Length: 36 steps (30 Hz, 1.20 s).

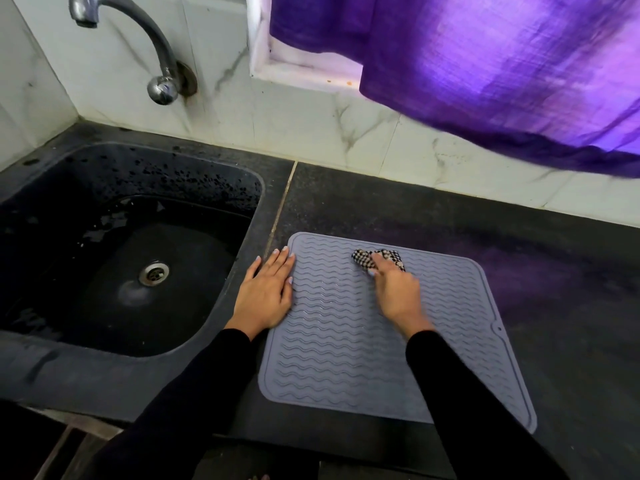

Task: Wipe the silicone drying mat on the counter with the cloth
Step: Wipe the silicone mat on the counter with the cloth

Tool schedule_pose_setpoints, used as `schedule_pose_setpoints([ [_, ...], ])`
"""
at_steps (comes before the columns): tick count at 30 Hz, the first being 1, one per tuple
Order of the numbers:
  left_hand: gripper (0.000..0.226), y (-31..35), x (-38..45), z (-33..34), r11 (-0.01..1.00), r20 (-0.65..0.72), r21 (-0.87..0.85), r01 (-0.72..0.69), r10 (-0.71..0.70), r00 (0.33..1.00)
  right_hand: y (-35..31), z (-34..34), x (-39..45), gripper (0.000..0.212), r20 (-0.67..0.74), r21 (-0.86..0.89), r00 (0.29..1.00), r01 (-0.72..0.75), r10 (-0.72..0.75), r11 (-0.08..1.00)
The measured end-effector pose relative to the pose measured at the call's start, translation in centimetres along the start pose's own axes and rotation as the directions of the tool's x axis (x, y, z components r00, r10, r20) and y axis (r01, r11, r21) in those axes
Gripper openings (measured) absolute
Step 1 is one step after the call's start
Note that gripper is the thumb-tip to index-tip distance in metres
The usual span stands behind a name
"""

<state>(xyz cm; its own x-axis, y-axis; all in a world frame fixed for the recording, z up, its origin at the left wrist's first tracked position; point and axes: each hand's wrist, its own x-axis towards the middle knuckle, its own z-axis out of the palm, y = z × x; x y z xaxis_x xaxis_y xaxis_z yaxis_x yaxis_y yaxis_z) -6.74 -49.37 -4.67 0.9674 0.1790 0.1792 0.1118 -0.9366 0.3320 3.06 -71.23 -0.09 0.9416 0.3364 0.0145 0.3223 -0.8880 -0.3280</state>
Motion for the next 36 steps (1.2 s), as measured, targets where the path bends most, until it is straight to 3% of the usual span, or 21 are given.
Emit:
schedule_pose_setpoints([
  [3,0.073,0.0,-0.1,-0.1,1.000,0.006,-0.004,-0.002,0.002,1.000,0.3,-2.6,1.5,0.039,-0.010,0.413,0.975,-0.199,0.223,0.889],
  [5,0.074,0.1,-0.2,-0.1,1.000,0.010,-0.001,-0.002,0.002,1.000,-0.7,-3.2,1.1,0.035,-0.110,0.599,0.941,-0.194,0.320,0.777],
  [6,0.075,0.1,-0.2,-0.1,1.000,0.010,0.002,-0.003,0.003,1.000,-1.8,-3.1,0.3,0.033,-0.144,0.600,0.944,-0.155,0.296,0.785],
  [9,0.075,0.1,-0.1,-0.2,1.000,0.011,0.001,-0.003,0.003,1.000,-5.1,-0.1,-1.7,0.049,-0.050,0.346,0.996,-0.054,0.076,0.937],
  [12,0.074,0.1,0.0,-0.3,1.000,0.011,0.001,-0.002,0.002,1.000,-6.3,3.2,-2.2,0.063,-0.002,-0.009,0.999,-0.052,0.052,0.999],
  [21,0.066,-0.1,0.1,0.1,1.000,0.000,0.016,-0.006,0.006,1.000,-4.9,1.6,-0.9,0.048,-0.023,-0.029,0.999,-0.050,0.049,0.998],
  [24,0.069,-0.1,0.1,0.0,1.000,0.012,0.021,-0.007,0.006,1.000,-3.5,-0.1,0.5,0.037,0.033,0.163,0.990,-0.137,0.134,0.977],
  [26,0.072,0.0,0.0,-0.1,1.000,0.014,0.024,-0.006,0.006,1.000,-2.4,-1.8,1.8,0.038,0.162,0.504,0.947,-0.322,0.278,0.801],
  [27,0.072,0.0,0.0,-0.1,1.000,0.021,0.027,-0.006,0.005,1.000,-1.9,-2.5,2.2,0.038,0.201,0.616,0.928,-0.369,0.314,0.696],
  [28,0.073,0.0,0.0,-0.1,1.000,0.028,0.030,-0.008,0.007,1.000,-1.7,-3.1,2.1,0.037,0.186,0.642,0.928,-0.362,0.322,0.676],
  [32,0.073,-0.1,0.0,-0.1,1.000,0.017,0.014,-0.005,0.005,1.000,-2.9,-3.3,-0.8,0.042,-0.086,0.297,0.987,-0.102,0.133,0.950],
  [36,0.071,-0.1,0.0,0.0,1.000,0.014,0.015,-0.007,0.007,1.000,-4.9,1.9,-3.6,0.054,0.048,-0.008,0.999,-0.002,0.003,1.000],
])
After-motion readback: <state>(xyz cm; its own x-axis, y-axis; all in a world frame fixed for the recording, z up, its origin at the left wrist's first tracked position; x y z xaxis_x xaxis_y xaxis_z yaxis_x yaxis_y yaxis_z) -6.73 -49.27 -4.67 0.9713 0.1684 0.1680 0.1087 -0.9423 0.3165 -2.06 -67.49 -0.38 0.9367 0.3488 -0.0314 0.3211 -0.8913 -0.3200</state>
